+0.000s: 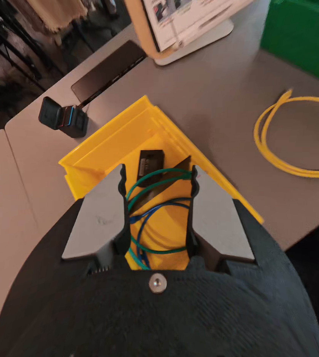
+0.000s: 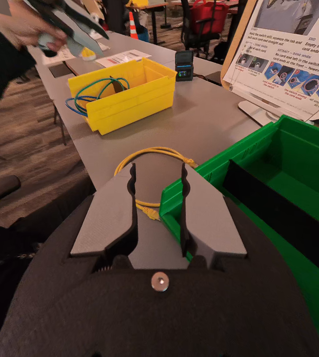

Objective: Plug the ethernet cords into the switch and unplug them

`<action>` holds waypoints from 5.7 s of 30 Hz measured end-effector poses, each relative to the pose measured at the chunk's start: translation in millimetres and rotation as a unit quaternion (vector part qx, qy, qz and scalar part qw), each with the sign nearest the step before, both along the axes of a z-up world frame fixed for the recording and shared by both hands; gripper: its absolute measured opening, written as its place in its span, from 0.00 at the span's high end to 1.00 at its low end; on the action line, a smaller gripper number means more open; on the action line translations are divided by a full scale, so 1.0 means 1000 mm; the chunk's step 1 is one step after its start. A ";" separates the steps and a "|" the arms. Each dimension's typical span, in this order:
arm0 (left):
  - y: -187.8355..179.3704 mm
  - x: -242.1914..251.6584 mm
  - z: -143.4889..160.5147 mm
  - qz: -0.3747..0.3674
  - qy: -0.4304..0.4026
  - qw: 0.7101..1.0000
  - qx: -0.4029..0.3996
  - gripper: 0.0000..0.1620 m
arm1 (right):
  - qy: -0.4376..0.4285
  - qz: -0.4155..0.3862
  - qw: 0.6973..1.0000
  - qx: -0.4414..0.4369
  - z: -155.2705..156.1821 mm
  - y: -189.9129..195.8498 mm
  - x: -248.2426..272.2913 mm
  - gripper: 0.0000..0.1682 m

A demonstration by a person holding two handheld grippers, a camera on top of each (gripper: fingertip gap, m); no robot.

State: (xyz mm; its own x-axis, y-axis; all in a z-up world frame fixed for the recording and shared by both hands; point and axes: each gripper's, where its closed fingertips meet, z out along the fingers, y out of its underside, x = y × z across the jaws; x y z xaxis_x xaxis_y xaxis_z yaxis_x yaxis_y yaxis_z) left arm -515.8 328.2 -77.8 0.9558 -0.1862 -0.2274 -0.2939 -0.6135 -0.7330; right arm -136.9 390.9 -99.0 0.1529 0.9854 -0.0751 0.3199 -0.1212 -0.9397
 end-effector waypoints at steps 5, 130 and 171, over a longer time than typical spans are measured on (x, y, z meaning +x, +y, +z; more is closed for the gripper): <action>0.045 -0.036 -0.048 -0.033 0.025 0.996 -0.083 0.68 | 0.037 0.013 0.998 -0.043 0.000 0.034 0.006 0.73; -0.001 0.238 -0.140 -0.238 0.057 0.968 0.058 0.84 | -0.239 0.196 0.943 0.128 -0.085 -0.070 -0.127 0.87; -0.028 0.263 -0.085 -0.314 0.228 0.896 0.214 0.84 | -0.090 0.120 0.934 0.324 -0.072 -0.080 -0.116 0.82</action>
